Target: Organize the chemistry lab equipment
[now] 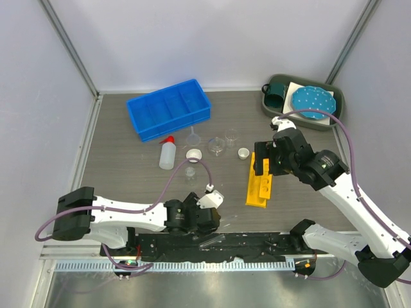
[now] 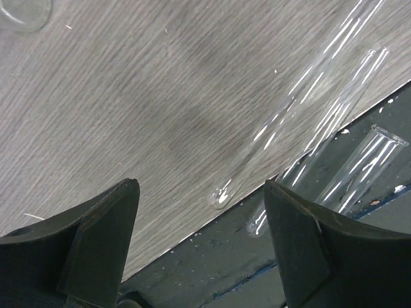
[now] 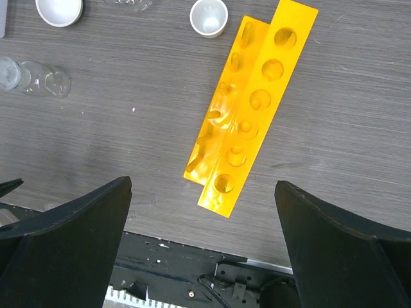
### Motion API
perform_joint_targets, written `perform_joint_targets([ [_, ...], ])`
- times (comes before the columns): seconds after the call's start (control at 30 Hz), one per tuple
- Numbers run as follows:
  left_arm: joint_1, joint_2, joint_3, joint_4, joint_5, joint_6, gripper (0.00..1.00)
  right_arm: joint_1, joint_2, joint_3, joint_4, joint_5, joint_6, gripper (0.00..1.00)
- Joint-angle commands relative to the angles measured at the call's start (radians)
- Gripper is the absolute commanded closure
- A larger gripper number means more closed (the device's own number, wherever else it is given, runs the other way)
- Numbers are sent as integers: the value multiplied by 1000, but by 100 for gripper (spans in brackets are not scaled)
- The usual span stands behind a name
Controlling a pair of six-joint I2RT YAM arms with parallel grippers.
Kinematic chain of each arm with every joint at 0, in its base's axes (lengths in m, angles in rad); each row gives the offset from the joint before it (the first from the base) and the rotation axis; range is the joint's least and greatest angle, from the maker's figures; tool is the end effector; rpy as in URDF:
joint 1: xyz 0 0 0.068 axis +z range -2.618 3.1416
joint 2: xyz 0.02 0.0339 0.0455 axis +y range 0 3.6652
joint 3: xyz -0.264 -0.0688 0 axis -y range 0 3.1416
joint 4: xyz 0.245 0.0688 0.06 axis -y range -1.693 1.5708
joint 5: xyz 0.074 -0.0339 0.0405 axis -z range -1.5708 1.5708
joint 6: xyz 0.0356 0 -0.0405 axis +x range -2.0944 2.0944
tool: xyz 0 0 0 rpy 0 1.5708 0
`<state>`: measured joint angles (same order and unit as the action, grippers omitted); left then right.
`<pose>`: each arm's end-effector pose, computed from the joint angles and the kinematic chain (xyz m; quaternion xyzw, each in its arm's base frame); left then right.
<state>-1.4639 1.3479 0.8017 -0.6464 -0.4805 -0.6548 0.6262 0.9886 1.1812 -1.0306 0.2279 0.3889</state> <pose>0.0421 -0.2380 0.1969 0.3344 0.8946 -0.0448 0.2932 0.1477 0.0969 0.3590 -0.0693 0.9259 0.0802 0.3627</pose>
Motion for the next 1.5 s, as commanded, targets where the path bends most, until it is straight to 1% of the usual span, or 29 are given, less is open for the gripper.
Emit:
perform_joint_targets([
  [0.0, -3, 0, -18, 108, 42, -16, 18, 1, -19, -8, 24, -13, -28, 1],
  [0.43, -3, 60, -36, 154, 105, 20, 20, 1, -27, -32, 38, -21, -27, 1],
  [0.63, -1, 69, -45, 174, 109, 24, 23, 1, -28, -37, 41, -19, -27, 1],
  [0.8, -1, 89, -38, 186, 115, 32, 28, 1, -27, -43, 44, -21, -25, 1],
  [1.03, -1, 119, -24, 180, 114, 40, 28, 1, -25, -46, 49, -18, -27, 1],
  [1.47, 30, 83, -27, 174, 117, 58, 29, 1, -15, -46, 53, -19, -28, 1],
])
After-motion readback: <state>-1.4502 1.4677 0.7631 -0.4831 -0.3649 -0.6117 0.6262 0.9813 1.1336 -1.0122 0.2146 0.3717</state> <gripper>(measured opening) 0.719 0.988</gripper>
